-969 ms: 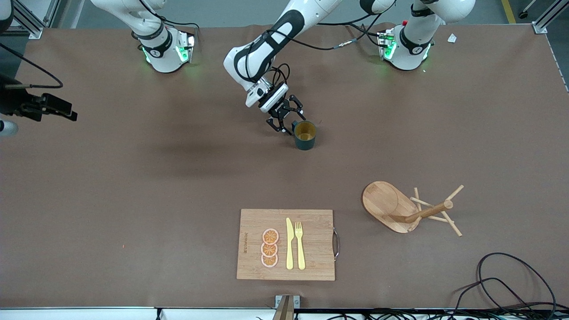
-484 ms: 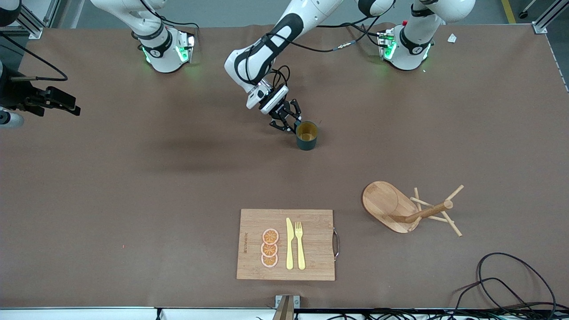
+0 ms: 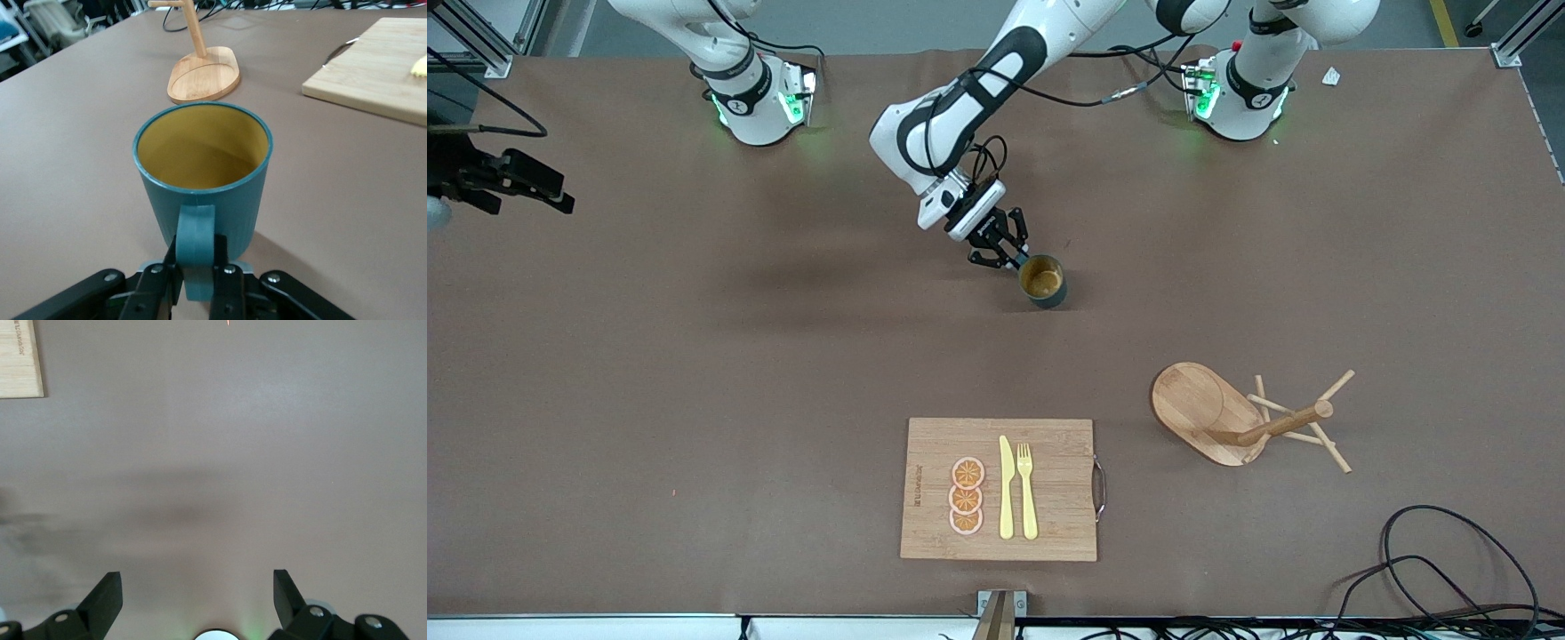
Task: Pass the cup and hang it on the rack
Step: 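Close the left gripper on the mug handle and lift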
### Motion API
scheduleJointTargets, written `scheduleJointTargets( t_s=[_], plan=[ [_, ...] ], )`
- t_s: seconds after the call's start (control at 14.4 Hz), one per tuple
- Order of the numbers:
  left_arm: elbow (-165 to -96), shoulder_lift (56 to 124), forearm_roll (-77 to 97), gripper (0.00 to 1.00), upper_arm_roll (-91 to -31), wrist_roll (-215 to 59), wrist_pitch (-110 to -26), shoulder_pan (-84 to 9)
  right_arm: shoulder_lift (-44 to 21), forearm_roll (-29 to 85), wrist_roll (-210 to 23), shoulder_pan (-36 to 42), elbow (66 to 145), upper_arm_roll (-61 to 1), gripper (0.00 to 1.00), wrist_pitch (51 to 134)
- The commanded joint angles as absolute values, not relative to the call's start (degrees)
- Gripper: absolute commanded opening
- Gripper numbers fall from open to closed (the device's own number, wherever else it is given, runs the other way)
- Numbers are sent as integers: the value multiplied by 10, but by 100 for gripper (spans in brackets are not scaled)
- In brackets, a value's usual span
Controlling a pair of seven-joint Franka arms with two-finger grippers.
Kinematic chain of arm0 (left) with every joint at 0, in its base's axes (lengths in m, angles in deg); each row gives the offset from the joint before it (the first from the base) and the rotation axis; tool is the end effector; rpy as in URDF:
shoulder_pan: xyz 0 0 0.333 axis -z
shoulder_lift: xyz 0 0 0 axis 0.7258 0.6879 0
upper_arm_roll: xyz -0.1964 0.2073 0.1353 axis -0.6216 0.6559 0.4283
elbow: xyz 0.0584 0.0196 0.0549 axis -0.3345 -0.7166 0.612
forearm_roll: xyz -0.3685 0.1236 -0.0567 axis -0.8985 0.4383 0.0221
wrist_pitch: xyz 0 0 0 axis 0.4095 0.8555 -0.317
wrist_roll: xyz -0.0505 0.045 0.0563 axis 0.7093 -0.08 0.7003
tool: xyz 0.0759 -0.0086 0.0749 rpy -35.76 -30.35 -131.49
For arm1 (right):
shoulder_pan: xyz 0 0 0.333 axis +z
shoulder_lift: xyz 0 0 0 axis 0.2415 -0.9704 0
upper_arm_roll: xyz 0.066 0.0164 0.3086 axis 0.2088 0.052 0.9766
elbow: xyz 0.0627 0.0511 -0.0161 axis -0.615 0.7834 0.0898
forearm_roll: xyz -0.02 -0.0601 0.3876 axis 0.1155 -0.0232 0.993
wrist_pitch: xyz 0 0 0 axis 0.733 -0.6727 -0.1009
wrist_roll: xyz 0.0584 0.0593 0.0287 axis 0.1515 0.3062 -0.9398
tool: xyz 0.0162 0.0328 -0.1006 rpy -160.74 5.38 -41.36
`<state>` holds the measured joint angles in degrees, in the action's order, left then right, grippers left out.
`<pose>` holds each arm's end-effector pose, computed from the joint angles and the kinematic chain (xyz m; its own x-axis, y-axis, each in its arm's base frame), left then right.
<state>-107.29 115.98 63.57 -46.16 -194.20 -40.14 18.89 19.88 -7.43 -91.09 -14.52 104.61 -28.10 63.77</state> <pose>0.3202 -0.5980 0.1811 0.5578 0.3068 0.7712 0.6973 -0.6771 -0.2351 0.5048 -0.0334 0.6253 0.9976 -0.0254 -0.0647 -0.0282 -0.9987 -0.0431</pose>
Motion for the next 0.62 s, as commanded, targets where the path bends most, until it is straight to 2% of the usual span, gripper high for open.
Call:
scheduleJointTargets(
  t_s=[0.0, 0.55],
  plan=[
    [-1083, 1090, 587, 1, -468, -1907, -421, 145, 230, -80, -903, -148, 1072, -277, 100, 638],
    [-1082, 919, 328, 1, -468, -1699, -484, -23, 248, -81, -903, -149, 1070, -277, 100, 620]
  ],
)
